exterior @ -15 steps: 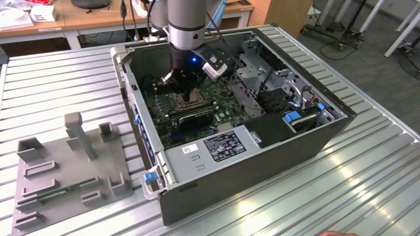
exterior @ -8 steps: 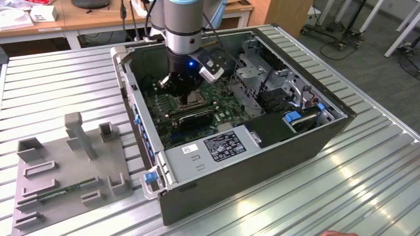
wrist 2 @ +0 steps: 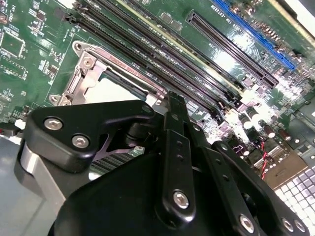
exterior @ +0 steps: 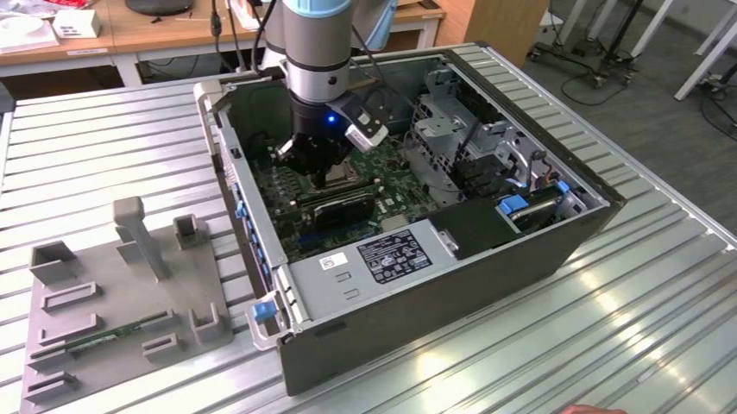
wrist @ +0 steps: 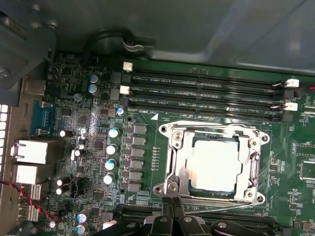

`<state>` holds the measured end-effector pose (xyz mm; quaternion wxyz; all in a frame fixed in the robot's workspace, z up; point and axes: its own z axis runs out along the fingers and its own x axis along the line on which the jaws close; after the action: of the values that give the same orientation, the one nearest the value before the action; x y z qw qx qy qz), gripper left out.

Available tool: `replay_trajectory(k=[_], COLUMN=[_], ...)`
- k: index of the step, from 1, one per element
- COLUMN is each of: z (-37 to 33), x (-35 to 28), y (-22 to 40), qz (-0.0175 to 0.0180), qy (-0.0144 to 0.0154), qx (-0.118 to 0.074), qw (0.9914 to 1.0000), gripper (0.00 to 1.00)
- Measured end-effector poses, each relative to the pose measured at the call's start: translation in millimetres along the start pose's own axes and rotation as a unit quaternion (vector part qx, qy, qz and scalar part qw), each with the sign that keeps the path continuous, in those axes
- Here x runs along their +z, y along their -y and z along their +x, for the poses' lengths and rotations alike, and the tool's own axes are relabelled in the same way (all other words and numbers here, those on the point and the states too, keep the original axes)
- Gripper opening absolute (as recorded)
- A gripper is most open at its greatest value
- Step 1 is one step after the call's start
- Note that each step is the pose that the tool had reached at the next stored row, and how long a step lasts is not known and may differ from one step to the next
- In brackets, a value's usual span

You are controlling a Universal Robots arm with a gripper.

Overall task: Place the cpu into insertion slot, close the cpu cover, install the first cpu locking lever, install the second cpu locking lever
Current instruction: 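Install the second cpu locking lever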

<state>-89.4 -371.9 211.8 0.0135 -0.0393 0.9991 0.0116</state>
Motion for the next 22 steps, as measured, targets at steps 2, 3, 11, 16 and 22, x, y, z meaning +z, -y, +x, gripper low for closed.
replay_trajectory(k=[2,3,11,16,22], z=[0.0,0.1,2.1,2.2,4.6], x=[0.1,0.2,4.8,5.8,6.0], y=[0.0,-0.1,-0.1,-0.1,-0.4], qz=[0.0000,-0.0001,-0.0001,0.0000,-0.0001], qy=[0.0000,0.0001,0.0001,0.0000,0.0001], qx=[0.000,0.000,0.000,0.000,0.000], qw=[1.00000,1.00000,1.00000,1.00000,1.00000], gripper=[0.11,0.11,0.11,0.11,0.11])
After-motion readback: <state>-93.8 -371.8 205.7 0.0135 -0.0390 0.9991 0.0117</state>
